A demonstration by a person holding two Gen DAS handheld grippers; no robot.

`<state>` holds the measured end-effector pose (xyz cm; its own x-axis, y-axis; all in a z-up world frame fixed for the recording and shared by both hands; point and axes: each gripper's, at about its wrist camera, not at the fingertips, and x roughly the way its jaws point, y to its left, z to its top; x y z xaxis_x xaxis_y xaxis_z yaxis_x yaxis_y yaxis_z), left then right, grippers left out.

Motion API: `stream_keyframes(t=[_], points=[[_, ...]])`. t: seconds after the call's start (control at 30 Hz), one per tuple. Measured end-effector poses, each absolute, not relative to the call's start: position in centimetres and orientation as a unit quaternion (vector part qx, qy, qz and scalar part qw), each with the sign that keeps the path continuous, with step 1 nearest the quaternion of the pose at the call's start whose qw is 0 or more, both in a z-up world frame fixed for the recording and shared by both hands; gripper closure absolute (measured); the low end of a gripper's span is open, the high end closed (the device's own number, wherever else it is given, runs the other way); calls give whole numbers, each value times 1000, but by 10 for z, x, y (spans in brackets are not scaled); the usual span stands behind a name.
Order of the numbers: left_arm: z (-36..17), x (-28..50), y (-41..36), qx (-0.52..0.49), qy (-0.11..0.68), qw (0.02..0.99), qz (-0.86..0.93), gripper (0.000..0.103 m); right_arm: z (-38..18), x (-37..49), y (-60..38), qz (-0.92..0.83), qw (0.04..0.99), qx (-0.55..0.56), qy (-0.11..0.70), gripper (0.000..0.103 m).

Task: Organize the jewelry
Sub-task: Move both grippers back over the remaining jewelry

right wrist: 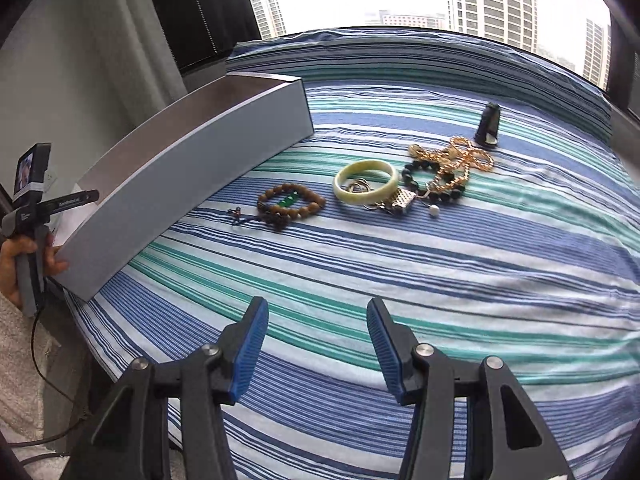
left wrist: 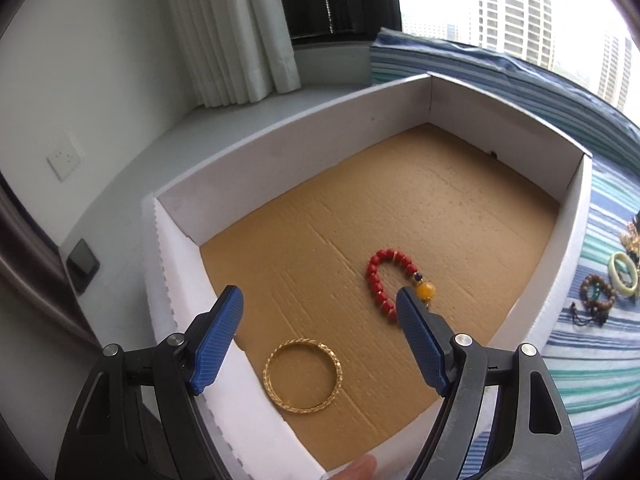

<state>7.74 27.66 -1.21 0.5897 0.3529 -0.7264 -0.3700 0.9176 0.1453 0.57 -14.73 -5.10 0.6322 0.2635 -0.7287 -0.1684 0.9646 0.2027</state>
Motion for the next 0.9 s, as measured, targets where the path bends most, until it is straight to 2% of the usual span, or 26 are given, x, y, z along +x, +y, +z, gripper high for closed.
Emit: stream_keyframes(t=[0.07, 0.1, 0.17, 0.27, 0.47, 0.63, 0.9], points=[[8, 64, 267, -15, 374, 904, 208, 19, -57, 1, -154, 101, 901, 57, 418, 51], [18, 55, 261, -20, 355, 912, 203, 11, -60, -2, -155, 87, 900, 53, 423, 50], [37, 34, 244, -34, 311, 930, 191, 1, -64, -7, -161, 68, 902, 51, 424, 33], [47, 16, 214, -45, 287, 944, 159, 1, -73, -12, -167, 46, 903, 43, 424, 27], [-5, 16, 140, -63, 376, 924, 38, 1, -85, -15, -168, 21, 905, 13, 424, 27], [-65, 32, 81, -19, 442, 897, -12, 1, -90, -17, -173, 20, 904, 12, 428, 25], [-98, 31, 41, 18, 476, 879, -31, 1, -111, -18, -182, 5, 896, 28, 443, 25]])
